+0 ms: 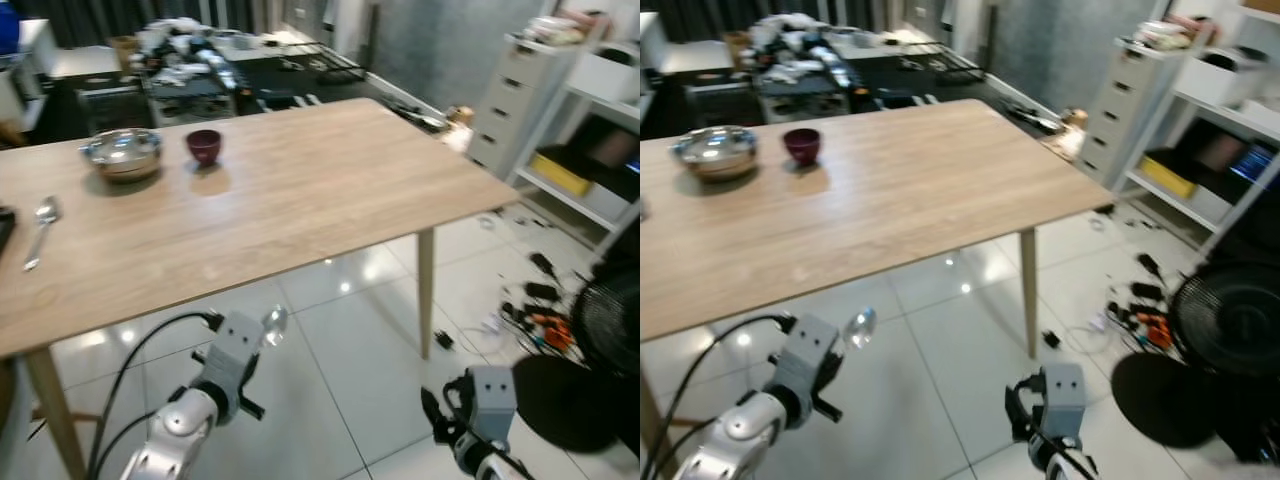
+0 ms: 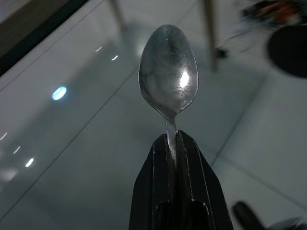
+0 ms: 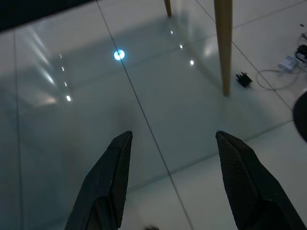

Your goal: Setting the table

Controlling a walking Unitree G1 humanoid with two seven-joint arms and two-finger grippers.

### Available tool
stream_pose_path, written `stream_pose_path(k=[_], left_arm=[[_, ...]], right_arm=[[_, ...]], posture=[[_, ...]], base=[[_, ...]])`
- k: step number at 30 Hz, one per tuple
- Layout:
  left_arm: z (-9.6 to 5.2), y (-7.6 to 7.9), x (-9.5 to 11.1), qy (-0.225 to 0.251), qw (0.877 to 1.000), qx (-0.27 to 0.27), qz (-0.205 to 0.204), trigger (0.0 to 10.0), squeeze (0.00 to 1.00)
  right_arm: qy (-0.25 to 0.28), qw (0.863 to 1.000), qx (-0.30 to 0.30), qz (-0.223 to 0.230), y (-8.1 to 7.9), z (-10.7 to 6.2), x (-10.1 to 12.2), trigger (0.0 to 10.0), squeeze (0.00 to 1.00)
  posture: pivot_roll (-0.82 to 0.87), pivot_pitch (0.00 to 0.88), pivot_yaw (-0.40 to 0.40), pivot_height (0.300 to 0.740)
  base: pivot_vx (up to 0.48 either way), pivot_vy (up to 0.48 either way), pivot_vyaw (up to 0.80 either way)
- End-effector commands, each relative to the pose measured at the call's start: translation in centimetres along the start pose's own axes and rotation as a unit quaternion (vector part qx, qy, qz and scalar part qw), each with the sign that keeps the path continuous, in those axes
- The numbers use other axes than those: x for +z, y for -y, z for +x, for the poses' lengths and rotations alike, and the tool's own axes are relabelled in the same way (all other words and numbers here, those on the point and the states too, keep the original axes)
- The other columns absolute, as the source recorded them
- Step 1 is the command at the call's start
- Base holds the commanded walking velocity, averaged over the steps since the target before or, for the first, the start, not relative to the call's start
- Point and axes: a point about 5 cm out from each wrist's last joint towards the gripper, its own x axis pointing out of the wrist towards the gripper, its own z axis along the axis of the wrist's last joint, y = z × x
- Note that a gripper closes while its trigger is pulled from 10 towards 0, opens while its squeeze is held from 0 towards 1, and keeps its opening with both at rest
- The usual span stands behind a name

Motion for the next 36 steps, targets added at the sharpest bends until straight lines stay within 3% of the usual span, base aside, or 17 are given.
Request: stream_pose_path(k=[1, 2, 4, 8, 14, 23, 36], left_arm=[[-0.3, 0.3, -1.5, -0.022, 1.000, -0.008, -0.003, 10.0, 0.00], [-0.8, 0.8, -3.1, -0.040, 0.999, -0.019, 0.001, 10.0, 0.00], [-0.9, 0.9, -3.6, -0.044, 0.999, -0.020, 0.005, 10.0, 0.00], [-2.0, 0.5, -7.0, -0.080, 0.996, -0.009, 0.044, 10.0, 0.00], [-3.4, -0.7, -9.3, -0.106, 0.994, 0.032, -0.014, 10.0, 0.00], [-3.5, -1.1, -9.4, -0.085, 0.995, 0.055, -0.021, 10.0, 0.00], [-2.7, -0.8, -8.3, -0.061, 0.997, 0.040, -0.021, 10.0, 0.00]], right_arm=[[-0.021, 1.000, 0.012, -0.008, -0.2, -0.4, -1.2, 10.0, 0.00], [-0.051, 0.998, 0.026, -0.008, -0.5, -0.7, -2.8, 10.0, 0.00], [-0.059, 0.998, 0.028, -0.006, -0.6, -0.7, -3.2, 10.0, 0.00], [-0.087, 0.996, 0.011, 0.031, -0.7, -0.8, -5.1, 10.0, 0.00], [-0.089, 0.995, 0.020, 0.037, -1.1, -0.9, -5.6, 10.0, 0.00], [-0.084, 0.995, 0.024, 0.039, -1.2, -0.7, -5.7, 10.0, 0.00], [-0.078, 0.996, 0.017, 0.045, -1.1, -0.7, -5.8, 10.0, 0.00]], posture=[[0.04, 0.068, 0.052, 0.740], [0.04, 0.073, 0.049, 0.740], [0.04, 0.073, 0.049, 0.740], [0.04, 0.077, 0.039, 0.740], [0.05, 0.081, 0.022, 0.740], [0.06, 0.078, 0.017, 0.740], [0.04, 0.068, 0.028, 0.740]], base=[[0.000, 0.000, -0.78], [0.000, 0.000, -0.78], [0.000, 0.000, -0.78], [0.000, 0.000, -0.78], [0.000, 0.000, -0.78], [0.000, 0.000, -0.78], [0.000, 0.000, -0.78]])
